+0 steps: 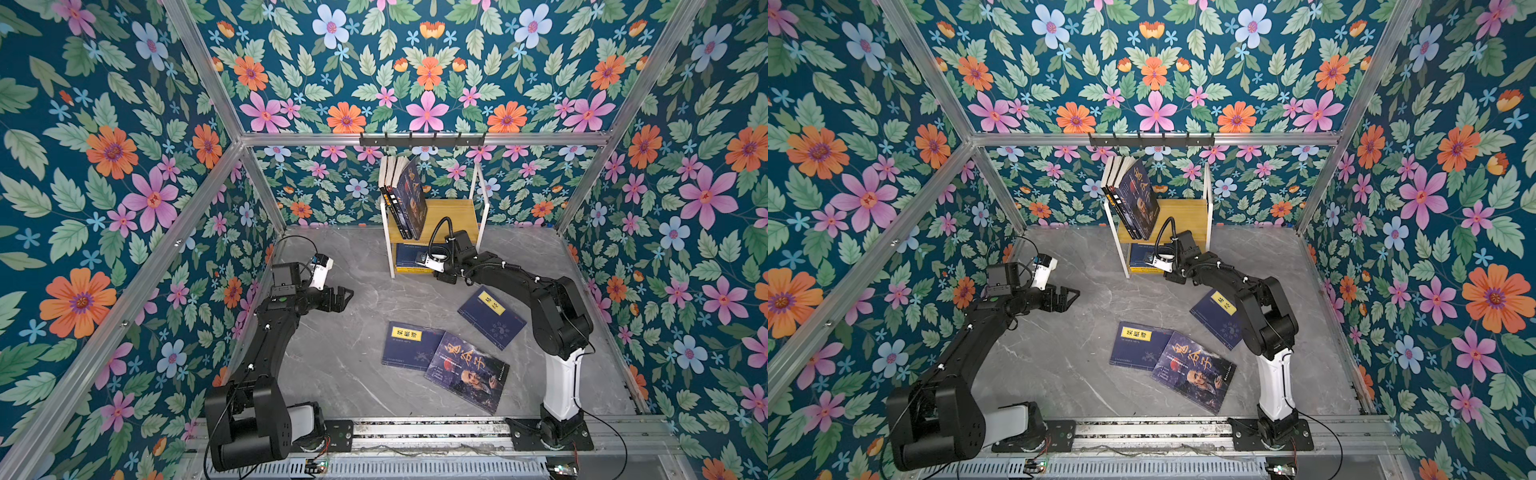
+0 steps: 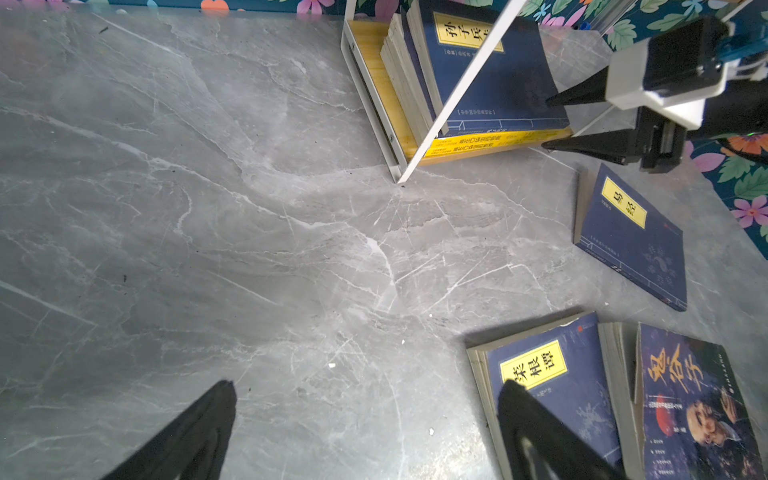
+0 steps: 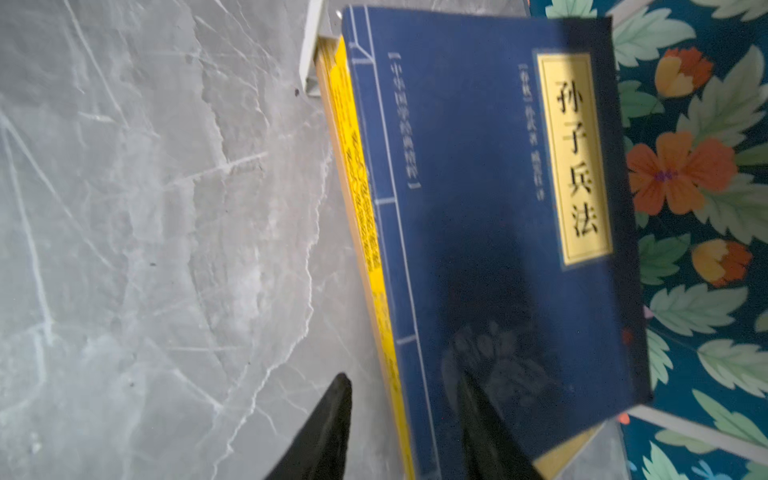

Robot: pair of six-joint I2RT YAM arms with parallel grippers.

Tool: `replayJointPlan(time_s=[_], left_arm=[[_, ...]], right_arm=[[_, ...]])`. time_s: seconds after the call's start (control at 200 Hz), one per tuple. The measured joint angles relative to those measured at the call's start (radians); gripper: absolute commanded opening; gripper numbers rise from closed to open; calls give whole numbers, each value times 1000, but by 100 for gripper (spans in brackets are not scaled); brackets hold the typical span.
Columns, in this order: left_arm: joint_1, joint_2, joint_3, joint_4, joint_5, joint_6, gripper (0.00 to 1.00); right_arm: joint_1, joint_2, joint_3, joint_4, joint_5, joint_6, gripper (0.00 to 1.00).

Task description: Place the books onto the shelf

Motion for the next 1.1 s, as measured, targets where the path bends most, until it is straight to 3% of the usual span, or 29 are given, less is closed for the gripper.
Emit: replayJointPlan(time_s=[0.23, 0.83, 1.095], left_arm=[[3, 2, -2, 0, 3, -1, 100], [8, 2, -3, 7, 6, -4, 100], [11, 0, -5, 8, 6, -4, 100]], right_arm=[[-18, -8, -17, 13, 15, -15, 45], [-20, 38, 40, 8, 14, -25, 25], [-17, 26, 27, 10, 21, -26, 31]])
